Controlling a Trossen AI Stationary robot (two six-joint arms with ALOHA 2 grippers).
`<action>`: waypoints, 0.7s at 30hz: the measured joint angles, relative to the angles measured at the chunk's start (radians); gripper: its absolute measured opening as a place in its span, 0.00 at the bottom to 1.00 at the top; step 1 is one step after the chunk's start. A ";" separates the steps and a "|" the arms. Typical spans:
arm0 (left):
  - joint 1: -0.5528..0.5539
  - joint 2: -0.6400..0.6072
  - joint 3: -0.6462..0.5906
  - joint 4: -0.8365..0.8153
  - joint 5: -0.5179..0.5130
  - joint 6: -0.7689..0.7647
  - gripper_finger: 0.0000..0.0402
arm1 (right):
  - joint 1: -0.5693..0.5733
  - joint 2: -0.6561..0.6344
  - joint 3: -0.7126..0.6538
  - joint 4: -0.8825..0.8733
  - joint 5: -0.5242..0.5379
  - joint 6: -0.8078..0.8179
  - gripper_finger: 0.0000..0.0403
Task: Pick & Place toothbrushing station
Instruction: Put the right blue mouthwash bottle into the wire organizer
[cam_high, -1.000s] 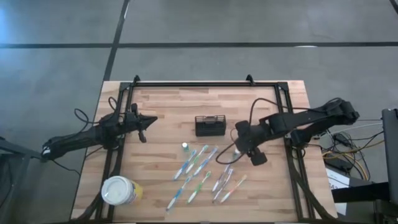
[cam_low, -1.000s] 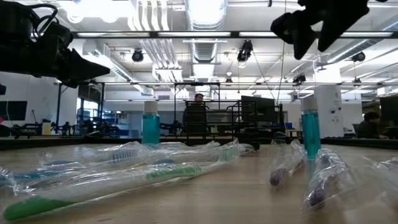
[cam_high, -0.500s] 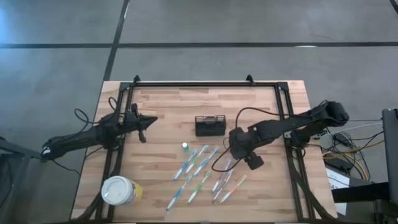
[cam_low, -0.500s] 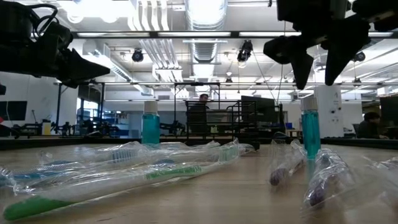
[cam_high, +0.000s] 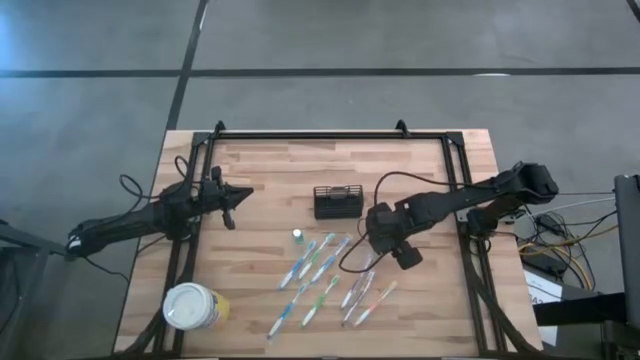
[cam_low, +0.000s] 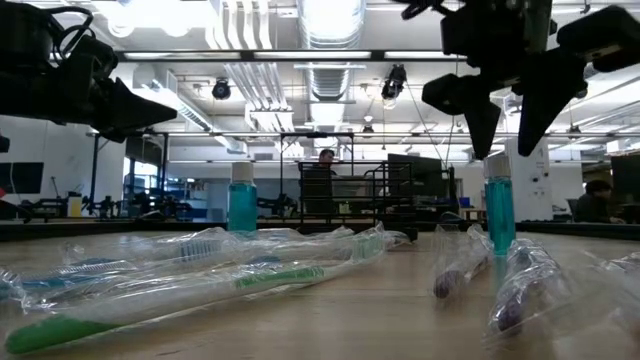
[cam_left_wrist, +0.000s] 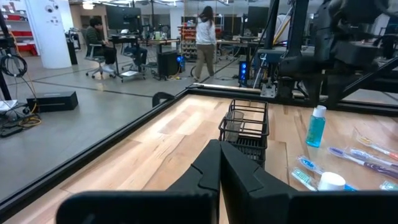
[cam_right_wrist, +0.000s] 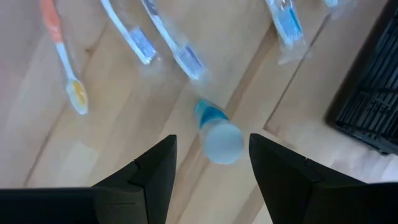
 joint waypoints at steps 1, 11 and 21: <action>0.000 0.000 0.000 0.000 0.000 0.000 0.01 | -0.005 0.000 -0.002 0.009 0.000 -0.004 0.49; 0.000 0.000 0.000 -0.001 0.001 0.000 0.01 | -0.028 0.000 -0.003 0.022 -0.028 -0.033 0.46; 0.000 0.000 0.000 -0.002 0.002 0.000 0.01 | -0.028 0.000 -0.035 0.062 -0.032 -0.033 0.43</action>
